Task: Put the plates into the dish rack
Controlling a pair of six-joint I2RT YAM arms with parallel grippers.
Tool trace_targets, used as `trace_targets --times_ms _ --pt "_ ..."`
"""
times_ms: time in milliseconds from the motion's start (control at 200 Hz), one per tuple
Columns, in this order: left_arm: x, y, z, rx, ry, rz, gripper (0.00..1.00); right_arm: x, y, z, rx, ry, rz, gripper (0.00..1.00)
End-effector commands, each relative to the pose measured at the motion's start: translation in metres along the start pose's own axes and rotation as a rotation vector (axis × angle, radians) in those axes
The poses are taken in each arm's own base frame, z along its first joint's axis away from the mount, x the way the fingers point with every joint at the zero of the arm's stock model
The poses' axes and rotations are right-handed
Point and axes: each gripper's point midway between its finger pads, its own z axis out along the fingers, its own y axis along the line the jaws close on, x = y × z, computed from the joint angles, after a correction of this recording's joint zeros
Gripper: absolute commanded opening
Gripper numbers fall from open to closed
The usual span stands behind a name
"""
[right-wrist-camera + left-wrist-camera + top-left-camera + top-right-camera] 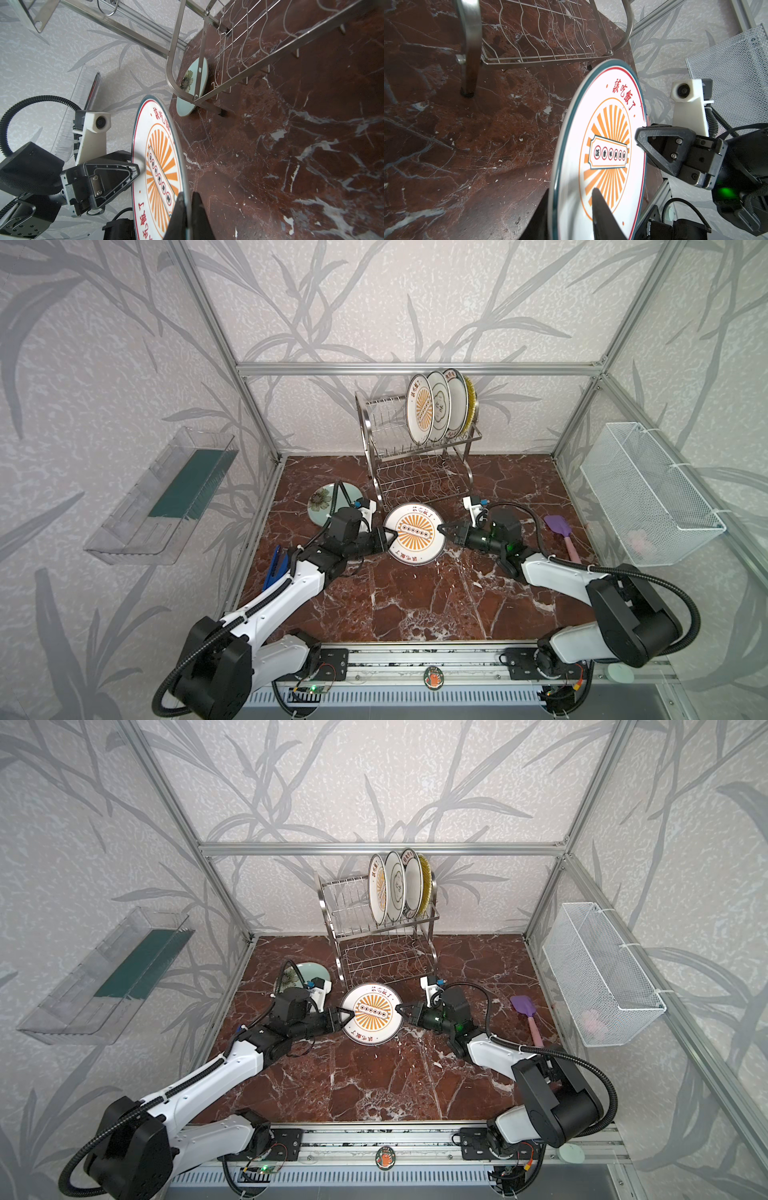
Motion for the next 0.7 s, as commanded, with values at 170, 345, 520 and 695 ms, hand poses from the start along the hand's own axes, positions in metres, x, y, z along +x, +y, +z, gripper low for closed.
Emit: trace_targets --times_ms 170,345,520,695 --pt "-0.0021 -0.0071 -0.0020 0.027 -0.010 0.017 0.24 -0.0072 0.0090 -0.0009 -0.042 -0.031 -0.027 0.00" --pt "-0.0014 -0.0062 -0.0012 0.025 -0.007 0.017 0.19 -0.0072 0.0084 -0.0015 -0.041 -0.032 -0.027 0.00" --pt "-0.0020 -0.0059 -0.0014 0.021 -0.009 0.013 0.17 -0.0071 0.0095 -0.0014 -0.044 -0.032 -0.028 0.00" --pt "-0.0022 -0.0055 -0.0010 0.020 -0.010 0.009 0.14 -0.0068 0.0091 -0.0016 -0.044 -0.033 -0.024 0.00"
